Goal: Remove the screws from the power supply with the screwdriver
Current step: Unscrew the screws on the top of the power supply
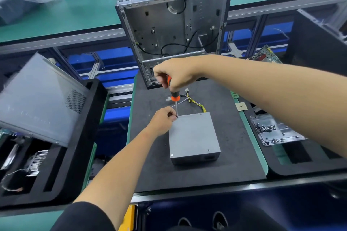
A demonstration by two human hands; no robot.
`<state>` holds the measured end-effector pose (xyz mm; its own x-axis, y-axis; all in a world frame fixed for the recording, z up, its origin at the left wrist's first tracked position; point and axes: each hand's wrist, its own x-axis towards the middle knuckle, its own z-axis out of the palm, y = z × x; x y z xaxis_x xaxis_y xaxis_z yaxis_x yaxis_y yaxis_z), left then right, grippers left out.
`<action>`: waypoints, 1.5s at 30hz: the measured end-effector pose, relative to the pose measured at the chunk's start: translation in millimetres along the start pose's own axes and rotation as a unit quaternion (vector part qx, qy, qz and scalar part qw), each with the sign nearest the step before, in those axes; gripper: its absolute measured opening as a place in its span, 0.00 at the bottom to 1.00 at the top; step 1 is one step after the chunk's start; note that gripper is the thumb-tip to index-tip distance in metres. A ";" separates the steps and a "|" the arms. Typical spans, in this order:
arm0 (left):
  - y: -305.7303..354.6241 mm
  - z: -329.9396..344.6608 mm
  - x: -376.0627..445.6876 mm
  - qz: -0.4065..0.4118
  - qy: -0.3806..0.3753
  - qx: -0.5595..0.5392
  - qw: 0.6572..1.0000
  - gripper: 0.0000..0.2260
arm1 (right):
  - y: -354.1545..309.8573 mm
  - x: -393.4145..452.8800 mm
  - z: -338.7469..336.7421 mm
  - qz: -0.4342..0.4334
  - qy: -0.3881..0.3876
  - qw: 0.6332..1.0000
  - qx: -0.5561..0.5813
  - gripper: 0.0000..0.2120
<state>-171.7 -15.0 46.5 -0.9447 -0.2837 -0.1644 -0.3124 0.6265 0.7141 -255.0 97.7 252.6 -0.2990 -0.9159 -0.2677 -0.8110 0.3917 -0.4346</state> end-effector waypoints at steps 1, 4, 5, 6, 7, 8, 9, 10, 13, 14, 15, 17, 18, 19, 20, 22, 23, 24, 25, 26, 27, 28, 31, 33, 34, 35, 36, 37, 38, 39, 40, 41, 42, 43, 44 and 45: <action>-0.3 0.2 0.7 0.000 -0.002 0.000 1.000 0.14 | 1.5 0.4 2.2 0.014 0.016 1.000 -0.014 0.07; -0.7 -0.1 1.8 -0.001 -0.008 -0.001 1.000 0.14 | 2.6 3.9 5.3 0.088 0.026 0.963 -0.252 0.08; -0.6 0.0 2.1 -0.001 -0.008 0.000 1.000 0.14 | 2.5 6.5 5.5 0.089 0.020 0.946 -0.311 0.09; -0.4 0.1 2.4 -0.001 -0.008 0.002 1.000 0.14 | 4.5 10.6 6.0 0.077 0.021 0.943 -0.322 0.09; -0.1 0.4 2.6 -0.002 -0.007 0.005 1.000 0.14 | 5.1 12.8 5.9 0.056 0.019 0.953 -0.297 0.08; 0.4 0.5 2.7 -0.003 -0.006 0.007 1.000 0.14 | 5.9 14.2 4.8 0.029 0.021 0.968 -0.249 0.06; 1.0 0.3 2.6 -0.005 -0.004 0.007 1.000 0.14 | 5.5 13.6 2.7 -0.002 0.023 0.981 -0.194 0.04; 1.6 0.1 2.3 -0.007 -0.004 0.008 1.000 0.14 | 4.0 11.2 0.6 -0.026 0.016 0.989 -0.143 0.05; 3.4 0.0 1.1 -0.010 -0.006 0.011 1.000 0.14 | 0.8 6.2 -0.7 -0.023 -0.011 0.999 -0.035 0.12; 3.8 0.2 0.8 -0.011 -0.007 0.011 1.000 0.14 | 1.3 7.0 0.8 -0.010 -0.006 1.000 -0.023 0.10; 4.1 0.3 0.5 -0.012 -0.007 0.010 1.000 0.14 | 1.3 7.9 2.1 0.006 0.003 1.000 -0.025 0.04; 3.7 0.1 0.3 -0.012 -0.008 0.006 1.000 0.14 | 0.9 10.2 3.0 0.061 0.022 0.990 -0.123 0.12; 3.4 0.1 0.3 -0.012 -0.009 0.004 1.000 0.14 | 0.2 10.8 3.3 0.078 0.033 0.975 -0.206 0.17; 3.3 0.1 0.6 -0.012 -0.010 0.002 1.000 0.14 | 0.5 11.6 3.4 0.076 0.047 0.962 -0.259 0.18; 3.2 0.3 1.0 -0.013 -0.011 0.000 1.000 0.14 | 1.2 14.0 4.3 0.069 0.045 0.959 -0.270 0.17; 3.4 0.5 1.1 -0.013 -0.013 -0.001 1.000 0.13 | 2.7 15.3 2.9 0.030 0.009 0.979 -0.202 0.08; 3.5 0.2 1.0 -0.011 -0.015 0.000 1.000 0.12 | 1.8 12.4 0.7 0.014 -0.006 0.989 -0.147 0.03; 3.5 -0.1 0.8 -0.007 -0.019 0.002 1.000 0.09 | 1.4 10.9 -0.8 0.005 -0.017 0.995 -0.098 0.07; 3.6 -0.4 0.7 -0.003 -0.023 0.005 1.000 0.06 | 0.5 8.0 -2.2 -0.001 -0.028 0.998 -0.063 0.11; 3.7 -0.4 0.9 0.000 -0.026 0.008 1.000 0.04 | 1.2 6.6 -1.6 0.002 -0.025 0.999 -0.042 0.11; 3.7 -0.3 0.9 0.003 -0.025 0.008 1.000 0.04 | 1.4 6.4 0.0 0.014 -0.016 0.999 -0.042 0.07; 3.7 0.0 0.9 0.004 -0.022 0.007 1.000 0.06 | 1.2 7.7 1.5 0.033 -0.004 0.998 -0.060 0.03; 4.0 -0.2 -0.6 0.003 -0.011 0.008 1.000 0.12 | 1.5 10.1 3.9 0.093 0.050 0.973 -0.204 0.19; 4.2 0.6 -0.9 0.002 -0.011 0.005 1.000 0.13 | 1.7 12.9 5.2 0.075 0.045 0.969 -0.229 0.17; 4.2 0.8 -0.9 0.002 -0.010 0.001 1.000 0.13 | 2.8 13.8 4.3 0.050 0.025 0.977 -0.205 0.12; 4.2 0.8 -1.1 0.002 -0.009 0.000 1.000 0.11 | 2.0 12.3 2.7 0.034 0.006 0.987 -0.156 0.05; 4.3 0.8 -1.1 0.002 -0.009 0.000 1.000 0.10 | 1.1 10.3 1.4 0.022 -0.009 0.994 -0.107 0.05; 4.2 0.7 -1.2 0.002 -0.010 0.001 1.000 0.09 | -1.3 7.2 0.2 0.018 -0.025 0.997 -0.073 0.09; 4.2 0.8 -0.8 0.004 -0.012 0.002 1.000 0.09 | -1.2 5.7 0.5 0.015 -0.026 0.998 -0.051 0.10; 4.1 1.0 -0.6 0.006 -0.013 0.003 1.000 0.09 | -1.6 5.0 1.2 0.024 -0.016 0.998 -0.047 0.08; 4.1 0.8 -0.6 0.009 -0.012 0.005 1.000 0.11 | -1.5 6.2 2.6 0.041 -0.006 0.998 -0.056 0.05; 4.1 0.2 -0.7 0.012 -0.012 0.008 1.000 0.12 | -1.1 8.6 3.2 0.068 0.002 0.994 -0.081 0.08; 3.9 -0.3 -1.0 0.012 -0.012 0.012 1.000 0.13 | -2.3 8.4 2.4 0.090 0.005 0.987 -0.131 0.13; 3.7 -0.4 -1.1 0.011 -0.014 0.015 1.000 0.13 | -2.4 8.4 2.0 0.097 0.007 0.976 -0.193 0.15; 3.3 -0.1 -0.8 0.008 -0.014 0.015 1.000 0.13 | -2.1 10.6 2.1 0.087 0.006 0.969 -0.232 0.15; 2.9 0.3 -0.3 0.007 -0.013 0.014 1.000 0.13 | -1.6 12.4 1.7 0.071 0.008 0.971 -0.226 0.12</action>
<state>-172.3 -12.9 48.5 -0.9512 -0.2554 -0.1730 -0.3014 0.6508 0.6969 -256.5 85.8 248.5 -0.4290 -0.8582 -0.2819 -0.8979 0.4392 0.0295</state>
